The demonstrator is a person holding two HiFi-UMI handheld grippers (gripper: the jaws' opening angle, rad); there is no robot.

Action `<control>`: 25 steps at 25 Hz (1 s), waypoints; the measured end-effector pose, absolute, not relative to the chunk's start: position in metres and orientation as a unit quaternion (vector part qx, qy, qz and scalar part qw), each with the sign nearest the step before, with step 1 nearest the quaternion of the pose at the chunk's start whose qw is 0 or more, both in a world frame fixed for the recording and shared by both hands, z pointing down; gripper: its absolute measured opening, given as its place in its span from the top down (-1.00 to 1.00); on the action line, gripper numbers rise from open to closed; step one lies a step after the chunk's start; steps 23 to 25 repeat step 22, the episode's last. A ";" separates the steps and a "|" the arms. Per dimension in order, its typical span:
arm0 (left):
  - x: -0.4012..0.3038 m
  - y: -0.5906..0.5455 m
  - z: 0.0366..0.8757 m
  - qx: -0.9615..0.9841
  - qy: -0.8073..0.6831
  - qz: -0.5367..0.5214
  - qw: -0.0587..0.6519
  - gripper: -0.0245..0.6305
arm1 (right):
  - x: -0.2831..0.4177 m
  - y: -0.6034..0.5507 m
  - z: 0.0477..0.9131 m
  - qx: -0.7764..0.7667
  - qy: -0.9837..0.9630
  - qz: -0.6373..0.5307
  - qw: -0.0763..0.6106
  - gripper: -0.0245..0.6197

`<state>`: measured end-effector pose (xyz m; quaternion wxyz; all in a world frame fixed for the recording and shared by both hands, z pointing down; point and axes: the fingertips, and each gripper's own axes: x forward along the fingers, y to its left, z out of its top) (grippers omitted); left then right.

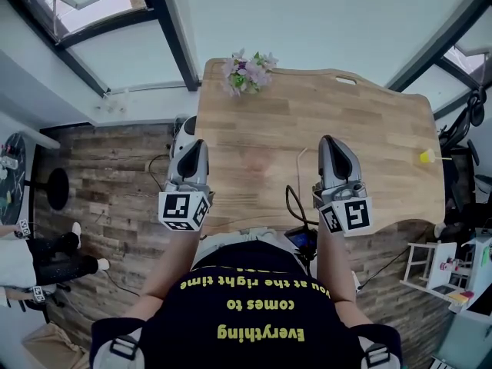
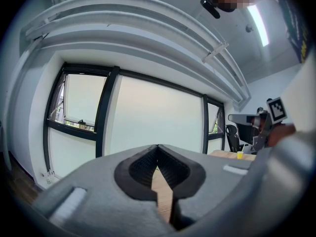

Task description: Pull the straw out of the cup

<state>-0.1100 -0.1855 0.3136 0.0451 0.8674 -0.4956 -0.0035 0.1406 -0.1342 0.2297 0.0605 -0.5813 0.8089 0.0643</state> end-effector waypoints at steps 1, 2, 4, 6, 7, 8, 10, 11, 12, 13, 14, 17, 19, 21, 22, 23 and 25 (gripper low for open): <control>-0.110 -0.186 0.313 0.867 -0.496 -0.003 0.045 0.93 | 0.141 -0.135 0.230 -0.582 0.809 0.064 0.060 0.90; -0.110 -0.186 0.313 0.867 -0.496 -0.004 0.045 0.93 | 0.142 -0.135 0.231 -0.582 0.808 0.063 0.059 0.90; -0.110 -0.187 0.313 0.867 -0.496 -0.003 0.044 0.93 | 0.142 -0.136 0.232 -0.582 0.808 0.062 0.058 0.90; -0.110 -0.187 0.314 0.867 -0.496 -0.003 0.045 0.93 | 0.142 -0.136 0.233 -0.582 0.809 0.061 0.057 0.90; -0.110 -0.187 0.314 0.867 -0.496 -0.002 0.045 0.93 | 0.142 -0.137 0.233 -0.581 0.809 0.061 0.057 0.90; -0.109 -0.187 0.314 0.867 -0.496 -0.002 0.045 0.93 | 0.142 -0.137 0.233 -0.581 0.810 0.061 0.057 0.90; -0.108 -0.187 0.314 0.867 -0.496 -0.002 0.045 0.93 | 0.142 -0.137 0.233 -0.581 0.810 0.061 0.057 0.90; -0.108 -0.187 0.313 0.868 -0.495 -0.002 0.045 0.93 | 0.142 -0.137 0.232 -0.580 0.810 0.061 0.057 0.90; -0.108 -0.187 0.313 0.868 -0.495 -0.001 0.045 0.93 | 0.142 -0.138 0.232 -0.580 0.810 0.061 0.057 0.90; -0.108 -0.187 0.313 0.868 -0.495 -0.001 0.045 0.93 | 0.141 -0.138 0.232 -0.580 0.811 0.061 0.057 0.90; -0.108 -0.187 0.314 0.868 -0.495 -0.001 0.046 0.93 | 0.141 -0.139 0.232 -0.579 0.811 0.060 0.056 0.90; -0.109 -0.187 0.317 0.867 -0.495 0.000 0.049 0.93 | 0.140 -0.139 0.234 -0.579 0.812 0.057 0.054 0.90; -0.109 -0.187 0.318 0.868 -0.495 0.000 0.049 0.93 | 0.140 -0.139 0.235 -0.579 0.812 0.057 0.053 0.90; -0.108 -0.188 0.319 0.868 -0.495 -0.001 0.049 0.93 | 0.139 -0.139 0.236 -0.578 0.812 0.058 0.052 0.90; -0.108 -0.188 0.319 0.868 -0.494 -0.001 0.048 0.93 | 0.139 -0.139 0.236 -0.578 0.812 0.058 0.052 0.90; -0.108 -0.188 0.319 0.868 -0.494 -0.001 0.048 0.93 | 0.139 -0.139 0.236 -0.578 0.812 0.058 0.052 0.90; -0.108 -0.188 0.319 0.868 -0.494 -0.001 0.048 0.93 | 0.139 -0.139 0.236 -0.578 0.812 0.058 0.052 0.90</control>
